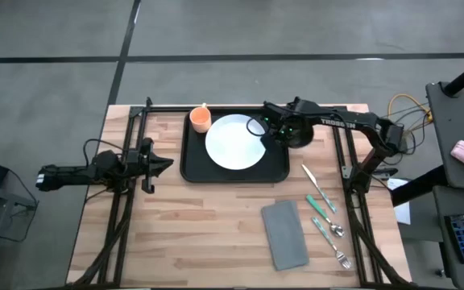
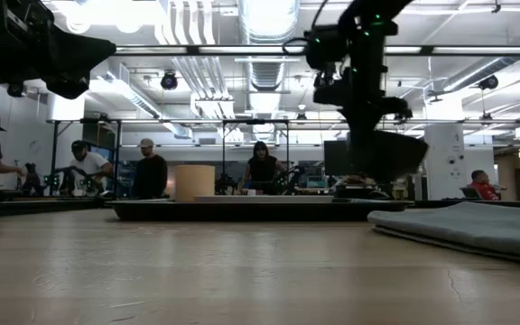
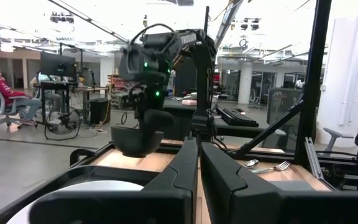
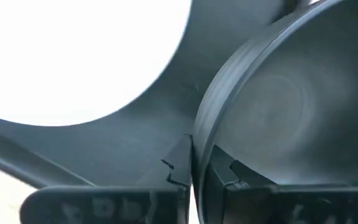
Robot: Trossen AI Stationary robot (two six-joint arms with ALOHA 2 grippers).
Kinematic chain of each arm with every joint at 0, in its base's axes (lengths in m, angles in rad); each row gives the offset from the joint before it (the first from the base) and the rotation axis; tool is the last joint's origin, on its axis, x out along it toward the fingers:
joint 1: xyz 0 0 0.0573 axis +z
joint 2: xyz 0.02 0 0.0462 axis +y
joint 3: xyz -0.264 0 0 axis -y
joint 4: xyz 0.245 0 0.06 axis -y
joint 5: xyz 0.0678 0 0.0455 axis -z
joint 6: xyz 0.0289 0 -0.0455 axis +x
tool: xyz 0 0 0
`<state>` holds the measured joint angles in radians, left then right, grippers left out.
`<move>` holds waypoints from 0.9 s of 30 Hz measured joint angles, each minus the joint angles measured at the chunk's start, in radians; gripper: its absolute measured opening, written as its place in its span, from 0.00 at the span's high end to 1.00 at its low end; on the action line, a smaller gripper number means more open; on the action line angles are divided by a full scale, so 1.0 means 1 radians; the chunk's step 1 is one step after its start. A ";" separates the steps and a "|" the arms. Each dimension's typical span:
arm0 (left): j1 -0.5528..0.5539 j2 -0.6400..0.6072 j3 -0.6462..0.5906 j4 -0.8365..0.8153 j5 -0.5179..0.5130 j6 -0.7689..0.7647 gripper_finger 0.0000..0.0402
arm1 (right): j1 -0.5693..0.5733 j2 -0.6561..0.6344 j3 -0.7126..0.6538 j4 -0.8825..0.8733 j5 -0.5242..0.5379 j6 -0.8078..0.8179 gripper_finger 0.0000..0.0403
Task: Set up tray
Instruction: Put the black bowl on the white plate
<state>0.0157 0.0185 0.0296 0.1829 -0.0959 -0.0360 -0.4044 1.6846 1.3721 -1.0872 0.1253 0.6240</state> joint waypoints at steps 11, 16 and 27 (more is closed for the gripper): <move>0.000 0.000 0.000 0.000 0.000 0.000 1.00 | 0.085 0.250 0.350 -0.017 0.002 -0.178 0.98; 0.000 0.000 0.000 0.000 0.000 0.000 1.00 | 0.099 0.407 0.557 -0.082 0.004 -0.239 0.98; 0.001 0.000 0.000 0.000 0.000 0.000 1.00 | 0.147 0.664 0.924 -0.214 0.001 -0.353 0.98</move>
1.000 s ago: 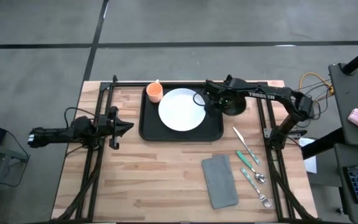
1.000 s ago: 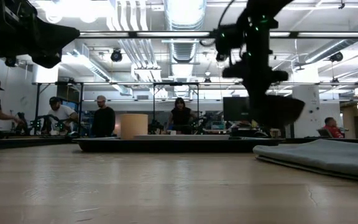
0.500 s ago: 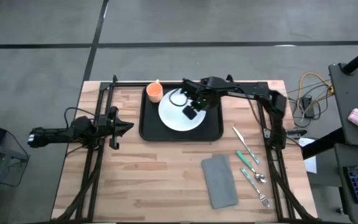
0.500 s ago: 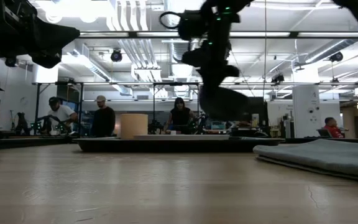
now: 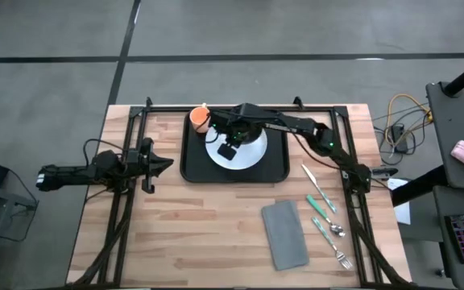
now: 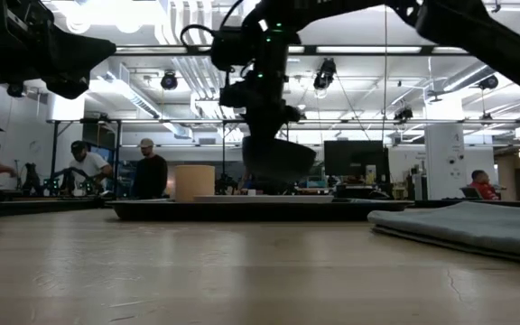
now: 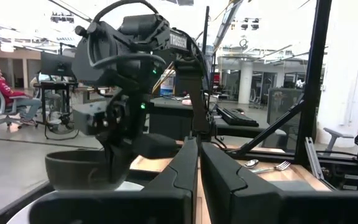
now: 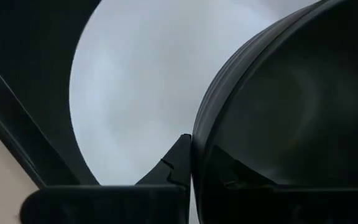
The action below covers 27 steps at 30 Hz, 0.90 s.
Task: Set up tray
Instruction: Put the black bowl on the white plate
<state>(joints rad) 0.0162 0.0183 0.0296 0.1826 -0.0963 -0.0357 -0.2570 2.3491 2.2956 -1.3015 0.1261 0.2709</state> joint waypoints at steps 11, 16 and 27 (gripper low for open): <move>0.000 0.000 0.000 0.000 -0.001 0.000 1.00 | 0.060 0.083 0.057 -0.026 -0.004 -0.050 0.98; 0.000 0.000 0.000 0.000 -0.001 0.000 1.00 | 0.064 0.098 0.056 -0.019 -0.018 -0.067 0.98; 0.000 0.000 0.000 0.000 0.000 0.000 1.00 | 0.063 0.109 0.056 -0.015 -0.034 -0.119 0.98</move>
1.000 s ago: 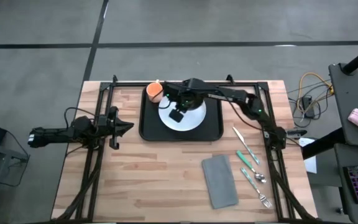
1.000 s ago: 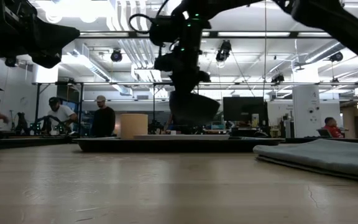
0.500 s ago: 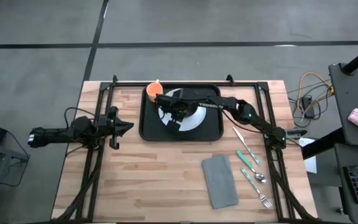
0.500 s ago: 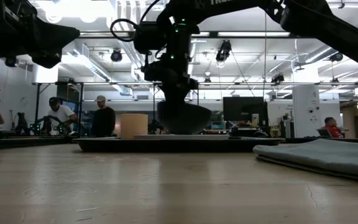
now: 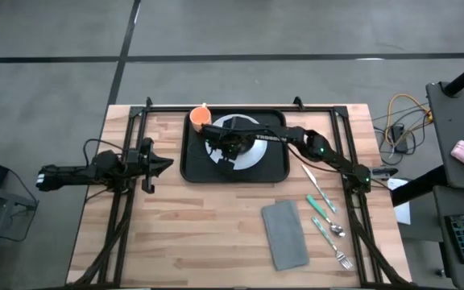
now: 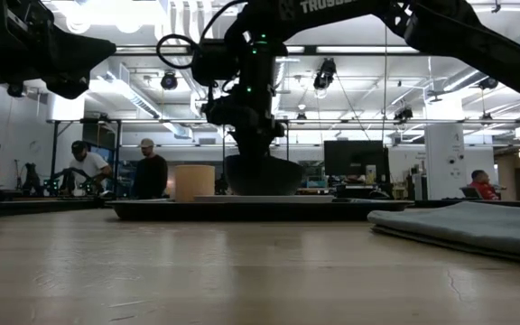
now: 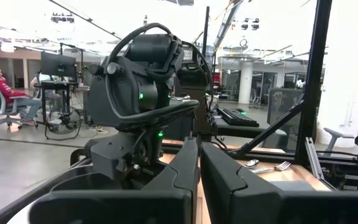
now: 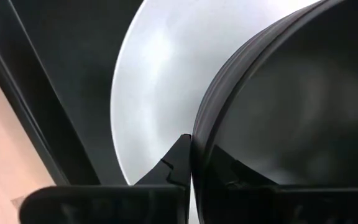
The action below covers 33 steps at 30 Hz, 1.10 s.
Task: Set up tray
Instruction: Put the black bowl on the white plate, then put the green patterned knife on the black serving tray
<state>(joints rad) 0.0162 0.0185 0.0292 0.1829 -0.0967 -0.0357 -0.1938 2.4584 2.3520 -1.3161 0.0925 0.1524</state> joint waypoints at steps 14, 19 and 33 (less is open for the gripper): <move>0.000 0.000 0.000 0.000 0.000 0.000 1.00 | 0.002 -0.044 0.000 -0.006 0.004 0.120 0.61; 0.000 0.000 0.000 0.000 0.000 0.000 1.00 | 0.003 -0.132 0.000 -0.035 0.080 0.198 0.46; 0.000 0.000 0.000 0.000 0.000 0.000 1.00 | 0.111 -0.451 -0.119 -0.256 0.081 0.343 0.44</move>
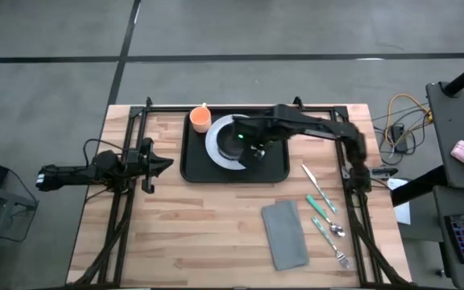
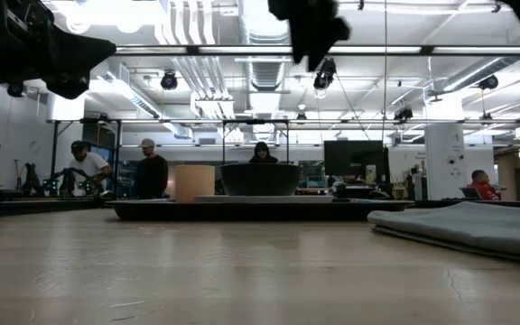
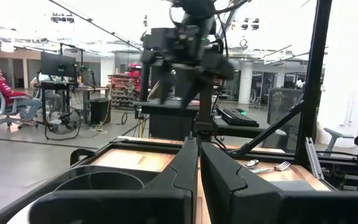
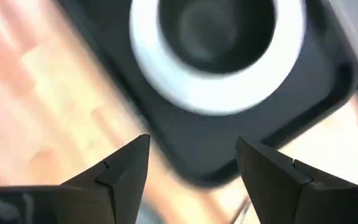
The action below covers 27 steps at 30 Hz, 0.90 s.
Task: Set up tray
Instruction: Put the green patterned knife on the black serving tray
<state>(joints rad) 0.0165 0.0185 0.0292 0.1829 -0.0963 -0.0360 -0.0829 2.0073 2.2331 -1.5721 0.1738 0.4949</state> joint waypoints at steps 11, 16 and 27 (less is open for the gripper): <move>0.000 0.000 0.000 0.005 0.000 0.000 1.00 | 0.141 -0.441 -0.601 0.007 -0.116 0.409 0.43; 0.000 0.000 0.000 0.005 0.000 0.000 1.00 | 0.220 -0.633 -0.864 0.053 -0.129 0.631 0.43; 0.000 0.000 0.000 0.005 0.000 0.000 1.00 | 0.264 -0.851 -1.317 0.225 -0.192 0.845 0.43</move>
<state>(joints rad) 0.0164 0.0184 0.0292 0.1879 -0.0963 -0.0360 0.1814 1.1564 0.9160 -1.3467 -0.0179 1.3401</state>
